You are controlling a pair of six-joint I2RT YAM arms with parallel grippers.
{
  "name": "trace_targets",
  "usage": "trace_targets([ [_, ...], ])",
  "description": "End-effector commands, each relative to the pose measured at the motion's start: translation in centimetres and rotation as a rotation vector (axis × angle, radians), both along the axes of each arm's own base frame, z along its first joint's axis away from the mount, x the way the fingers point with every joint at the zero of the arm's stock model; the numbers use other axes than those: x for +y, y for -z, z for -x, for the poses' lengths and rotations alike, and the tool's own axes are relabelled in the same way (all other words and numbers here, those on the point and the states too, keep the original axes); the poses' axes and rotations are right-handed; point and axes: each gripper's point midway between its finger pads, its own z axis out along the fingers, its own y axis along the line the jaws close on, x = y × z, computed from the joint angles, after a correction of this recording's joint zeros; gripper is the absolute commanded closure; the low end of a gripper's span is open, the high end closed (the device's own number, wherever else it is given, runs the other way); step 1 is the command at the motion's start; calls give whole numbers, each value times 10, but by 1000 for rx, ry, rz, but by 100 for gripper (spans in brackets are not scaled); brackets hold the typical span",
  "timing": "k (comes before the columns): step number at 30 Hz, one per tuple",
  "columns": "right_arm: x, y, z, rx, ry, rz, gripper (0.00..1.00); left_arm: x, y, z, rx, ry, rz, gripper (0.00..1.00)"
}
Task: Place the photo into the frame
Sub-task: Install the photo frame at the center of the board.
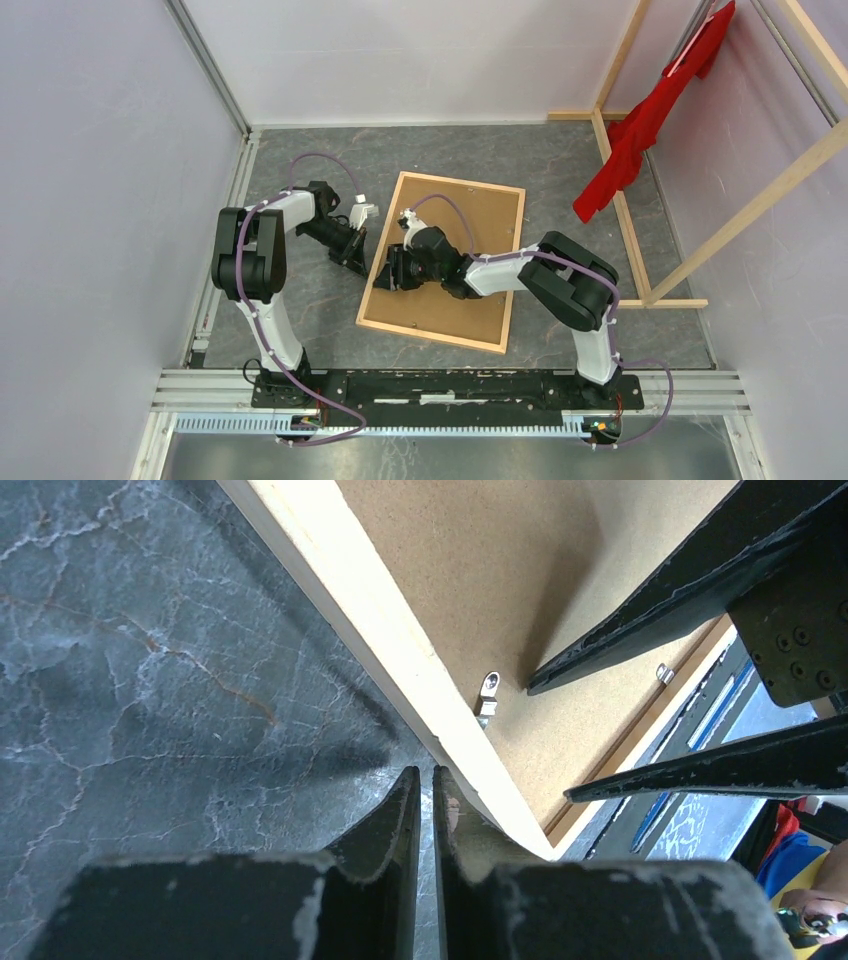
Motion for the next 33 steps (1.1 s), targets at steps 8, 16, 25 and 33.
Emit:
trace_targets([
  [8, 3, 4, -7, -6, 6, -2, 50, -2, -4, -5, -36, 14, 4, 85],
  [16, 13, 7, -14, 1, 8, -4, 50, -2, -4, -4, -33, 14, 7, 85],
  [25, 11, 13, -21, -5, 36, 17, 51, -2, -4, -4, -37, 17, 7, 85],
  [33, 13, 10, -22, -2, 34, 1, 51, -1, -4, -3, -39, 18, 5, 85],
])
